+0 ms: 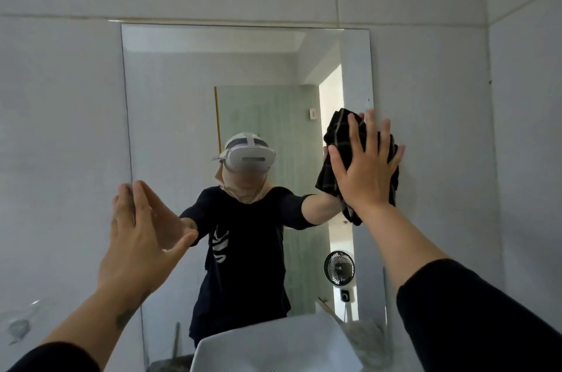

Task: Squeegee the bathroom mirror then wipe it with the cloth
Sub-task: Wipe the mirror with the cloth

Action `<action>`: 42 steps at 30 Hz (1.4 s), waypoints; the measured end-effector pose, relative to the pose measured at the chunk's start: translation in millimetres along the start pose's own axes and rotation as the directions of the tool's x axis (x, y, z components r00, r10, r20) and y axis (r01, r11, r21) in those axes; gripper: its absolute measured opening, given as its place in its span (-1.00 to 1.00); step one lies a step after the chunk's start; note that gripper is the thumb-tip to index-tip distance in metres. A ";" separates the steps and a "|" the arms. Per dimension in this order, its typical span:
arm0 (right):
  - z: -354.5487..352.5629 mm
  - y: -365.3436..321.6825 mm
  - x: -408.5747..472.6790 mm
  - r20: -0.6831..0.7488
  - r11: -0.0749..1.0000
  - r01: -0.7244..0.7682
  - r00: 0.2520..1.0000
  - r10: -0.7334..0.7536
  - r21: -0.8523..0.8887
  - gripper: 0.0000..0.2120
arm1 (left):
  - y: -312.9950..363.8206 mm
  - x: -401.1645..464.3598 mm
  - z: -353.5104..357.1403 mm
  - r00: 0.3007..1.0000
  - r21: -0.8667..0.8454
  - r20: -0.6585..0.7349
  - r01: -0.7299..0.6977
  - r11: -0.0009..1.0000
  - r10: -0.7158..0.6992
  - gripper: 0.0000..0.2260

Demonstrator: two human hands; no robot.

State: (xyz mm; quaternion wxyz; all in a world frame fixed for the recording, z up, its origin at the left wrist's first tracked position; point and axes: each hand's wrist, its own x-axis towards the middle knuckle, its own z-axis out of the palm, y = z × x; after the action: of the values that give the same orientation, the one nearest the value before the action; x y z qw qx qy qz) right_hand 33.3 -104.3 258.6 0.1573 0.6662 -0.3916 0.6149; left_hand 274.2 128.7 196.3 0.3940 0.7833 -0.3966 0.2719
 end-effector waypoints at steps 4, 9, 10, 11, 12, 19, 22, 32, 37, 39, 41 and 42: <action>7.8 -22.5 -14.7 -0.015 1.000 -0.030 0.999 0.030 -0.001 -0.40 | 0.1 -0.2 0.4 1.000 -0.016 0.000 0.000 1.000 0.000 0.05; 14.8 -60.6 -22.4 -0.019 1.000 0.020 1.000 -0.020 -0.007 -0.41 | 1.0 -1.5 -2.2 1.000 -0.048 -0.010 -0.020 0.999 0.019 0.04; 15.9 -70.4 -23.3 -0.020 0.999 0.040 0.999 -0.040 -0.001 -0.41 | 0.7 -1.5 -2.7 1.000 -0.054 -0.008 -0.022 0.998 0.022 0.03; 16.3 -80.9 -24.5 -0.018 0.998 0.062 0.998 -0.062 0.001 -0.40 | 0.4 -1.5 -3.3 1.000 -0.057 -0.005 -0.026 0.998 0.026 0.03; 16.7 -91.9 -25.5 -0.010 0.996 0.088 0.996 -0.088 0.000 -0.40 | -0.4 -1.3 -4.2 1.000 -0.062 -0.001 -0.029 0.998 0.029 0.01; 20.7 -176.0 -42.0 0.052 0.941 0.339 0.939 -0.339 0.011 -0.40 | -20.7 -8.2 -14.2 0.994 -0.111 -0.069 -0.092 0.990 0.085 -0.24; 26.3 -210.8 -57.4 0.076 0.891 0.452 0.888 -0.453 0.029 -0.40 | -42.2 -16.6 -11.9 0.994 -0.076 -0.080 -0.079 0.994 0.073 -0.26; 37.5 -217.9 -123.7 0.186 0.716 0.698 0.699 -0.691 0.035 -0.40 | -70.6 -36.8 -3.5 0.999 -0.040 -0.016 -0.035 0.999 0.035 -0.22; 31.9 -164.9 -123.6 0.214 0.764 0.646 0.746 -0.631 0.002 -0.40 | -55.8 -44.0 3.6 0.994 -0.012 0.064 -0.083 0.996 0.084 -0.18; 29.1 -145.0 -117.2 0.211 0.791 0.611 0.775 -0.595 -0.014 -0.39 | -51.5 -47.1 8.2 0.994 -0.016 0.082 -0.077 0.997 0.078 -0.15; 26.5 -125.0 -110.7 0.210 0.822 0.568 0.808 -0.551 -0.028 -0.38 | -48.3 -49.6 13.1 0.994 -0.020 0.092 -0.064 0.998 0.066 -0.12; 25.2 -114.4 -107.6 0.206 0.839 0.543 0.826 -0.526 -0.036 -0.38 | -47.2 -50.3 15.0 0.994 -0.019 0.093 -0.059 0.998 0.060 -0.10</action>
State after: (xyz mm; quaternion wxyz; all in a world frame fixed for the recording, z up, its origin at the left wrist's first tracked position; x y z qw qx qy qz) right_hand 139.4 -12.8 183.4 0.3162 0.7959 -0.2305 0.4619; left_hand 288.3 154.3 132.1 0.3729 0.7799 -0.4400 0.2431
